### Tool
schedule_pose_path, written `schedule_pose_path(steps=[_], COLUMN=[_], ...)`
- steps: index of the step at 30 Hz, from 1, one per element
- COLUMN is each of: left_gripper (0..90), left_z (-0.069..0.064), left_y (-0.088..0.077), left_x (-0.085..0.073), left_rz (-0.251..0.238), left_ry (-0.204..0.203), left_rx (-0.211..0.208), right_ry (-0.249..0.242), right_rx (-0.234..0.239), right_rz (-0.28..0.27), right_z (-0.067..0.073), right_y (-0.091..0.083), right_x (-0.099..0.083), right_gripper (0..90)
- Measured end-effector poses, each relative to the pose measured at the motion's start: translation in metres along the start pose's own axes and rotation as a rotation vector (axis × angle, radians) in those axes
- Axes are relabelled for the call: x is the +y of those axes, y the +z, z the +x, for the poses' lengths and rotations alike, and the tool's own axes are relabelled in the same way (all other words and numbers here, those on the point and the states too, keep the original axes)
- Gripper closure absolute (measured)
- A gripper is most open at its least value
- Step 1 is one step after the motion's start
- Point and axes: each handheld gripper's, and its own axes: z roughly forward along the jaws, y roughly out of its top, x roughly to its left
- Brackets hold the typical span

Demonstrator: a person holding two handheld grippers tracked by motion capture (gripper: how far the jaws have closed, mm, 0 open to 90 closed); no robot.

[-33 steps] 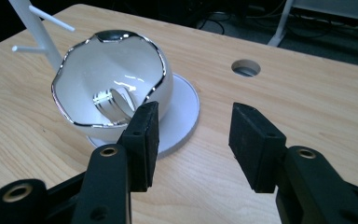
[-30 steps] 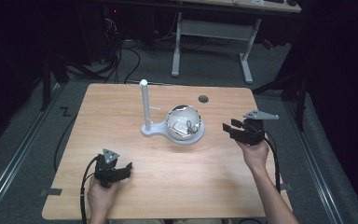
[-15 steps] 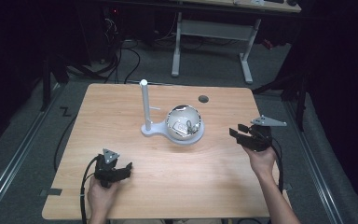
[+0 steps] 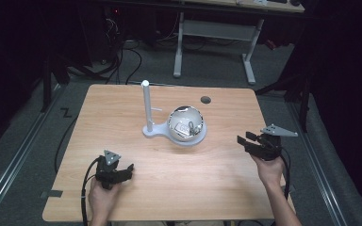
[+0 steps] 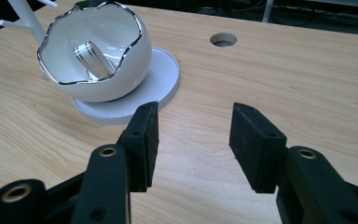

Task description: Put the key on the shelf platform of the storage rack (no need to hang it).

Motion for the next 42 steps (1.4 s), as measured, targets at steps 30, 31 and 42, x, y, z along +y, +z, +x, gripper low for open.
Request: schedule_pose_path(steps=[30,31,42], left_gripper=[22.9,22.9,22.9], left_z=[0.0,0.0,0.0], left_y=[0.0,0.0,0.0], left_x=[0.0,0.0,0.0], left_rz=[0.0,0.0,0.0], left_ry=[0.001,0.0,0.0], left_rx=[0.0,0.0,0.001], right_ry=[0.01,0.011,0.007], right_rx=[0.062,0.063,0.086], right_rz=[0.015,0.017,0.031], right_z=[0.022,0.023,0.033], right_y=[0.003,0.003,0.012], right_x=[-0.035,-0.036,-0.046], right_gripper=[52.9,52.9,52.9])
